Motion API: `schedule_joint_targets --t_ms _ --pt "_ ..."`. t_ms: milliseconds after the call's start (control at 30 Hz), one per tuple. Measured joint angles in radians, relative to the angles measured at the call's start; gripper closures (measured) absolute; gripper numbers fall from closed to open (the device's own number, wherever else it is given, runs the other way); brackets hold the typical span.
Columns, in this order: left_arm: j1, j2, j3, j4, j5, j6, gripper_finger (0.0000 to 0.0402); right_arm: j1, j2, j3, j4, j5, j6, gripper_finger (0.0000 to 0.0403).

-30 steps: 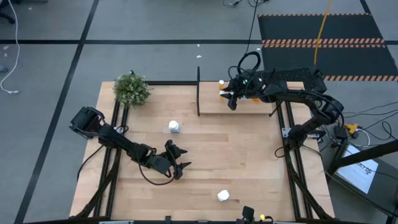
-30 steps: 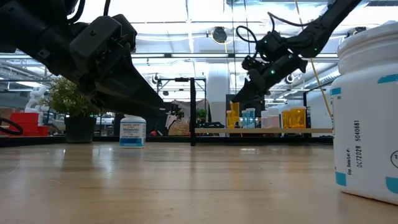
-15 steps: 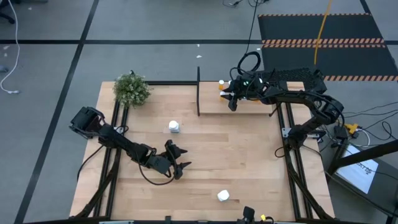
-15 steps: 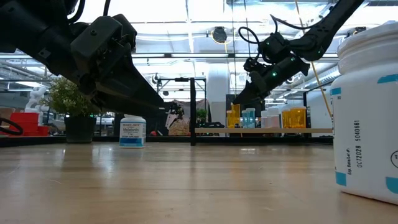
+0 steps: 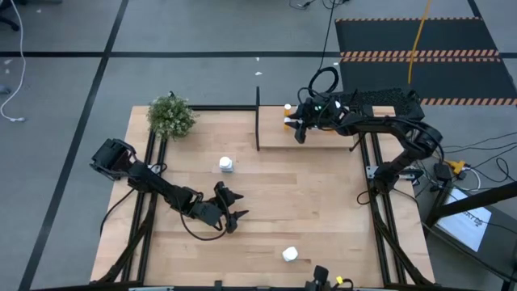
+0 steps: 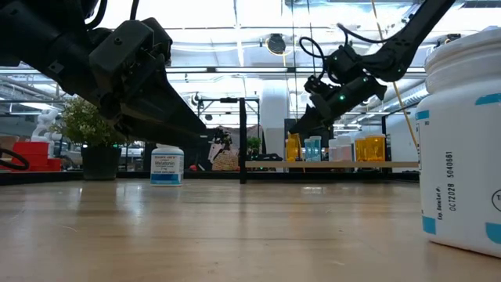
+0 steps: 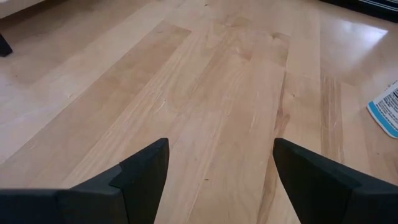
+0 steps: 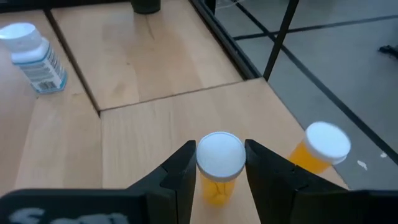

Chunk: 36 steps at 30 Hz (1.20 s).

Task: Pick and place medicine bottles onto shelf by color
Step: Put the small orange pill bottle on the shelf aligned with the other small orange pill bottle

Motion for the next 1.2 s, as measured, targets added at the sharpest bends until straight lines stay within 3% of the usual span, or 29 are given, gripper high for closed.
schedule_joint_targets --t_ms 833,1200 --pt "0.001 0.0 0.0 0.0 0.0 0.011 0.0117 -0.018 0.043 0.001 0.02 -0.006 0.012 0.028" --pt "0.001 0.0 0.0 0.0 0.0 0.011 0.0117 -0.018 0.04 0.001 0.019 -0.002 0.024 0.024"
